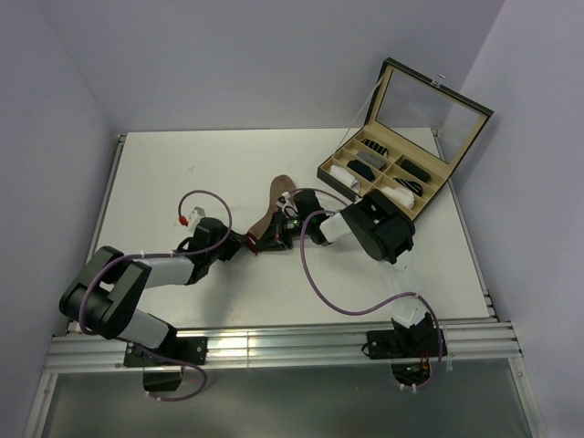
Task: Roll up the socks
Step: Roll the sock at the center of the board.
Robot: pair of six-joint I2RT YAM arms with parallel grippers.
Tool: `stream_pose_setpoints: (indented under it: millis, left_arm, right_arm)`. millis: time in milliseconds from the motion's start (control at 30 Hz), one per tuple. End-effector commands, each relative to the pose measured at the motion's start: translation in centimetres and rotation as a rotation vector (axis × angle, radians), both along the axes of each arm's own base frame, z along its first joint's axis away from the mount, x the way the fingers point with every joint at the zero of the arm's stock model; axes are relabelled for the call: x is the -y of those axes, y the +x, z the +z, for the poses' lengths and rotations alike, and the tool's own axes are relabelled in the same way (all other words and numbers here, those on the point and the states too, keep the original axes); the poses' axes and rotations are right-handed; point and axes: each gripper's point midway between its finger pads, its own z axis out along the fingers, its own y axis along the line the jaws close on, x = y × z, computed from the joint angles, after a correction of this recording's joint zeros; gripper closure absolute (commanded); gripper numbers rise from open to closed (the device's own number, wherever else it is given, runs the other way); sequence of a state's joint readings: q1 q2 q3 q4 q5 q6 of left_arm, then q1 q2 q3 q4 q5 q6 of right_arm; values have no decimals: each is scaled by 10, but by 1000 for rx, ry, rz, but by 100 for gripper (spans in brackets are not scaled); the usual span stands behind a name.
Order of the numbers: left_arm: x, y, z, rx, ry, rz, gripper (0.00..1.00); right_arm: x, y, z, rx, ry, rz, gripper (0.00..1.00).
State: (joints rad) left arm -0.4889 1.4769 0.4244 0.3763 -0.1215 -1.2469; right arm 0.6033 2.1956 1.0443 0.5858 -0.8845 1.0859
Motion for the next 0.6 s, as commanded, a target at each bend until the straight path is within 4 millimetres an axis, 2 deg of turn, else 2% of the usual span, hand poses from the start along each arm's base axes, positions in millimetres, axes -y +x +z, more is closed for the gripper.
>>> stream_pose_setpoints:
  millis: [0,167,267,367,500,567]
  left_arm:
    - [-20,-28,-43,-156,119,10,66]
    - [-21,-29,-49,-176,132,9,74]
    - [-22,-30,-50,-184,145,8,84]
    - [-23,-29,-50,-190,159,2,100]
    - [-22,-27,-44,-184,184,-17,100]
    - [-23,-27,-42,-188,206,-26,100]
  right_arm:
    - [6,-3,-12,-54,-22,-12,100]
    - [7,-3,-16,-45,-50,-15,100]
    - [9,-2,-19,-25,-77,-13,100]
    - [11,-1,-20,30,-135,0,97]
    - [14,1,-13,148,-212,24,91]
    - [15,-1,-4,221,-236,47,82]
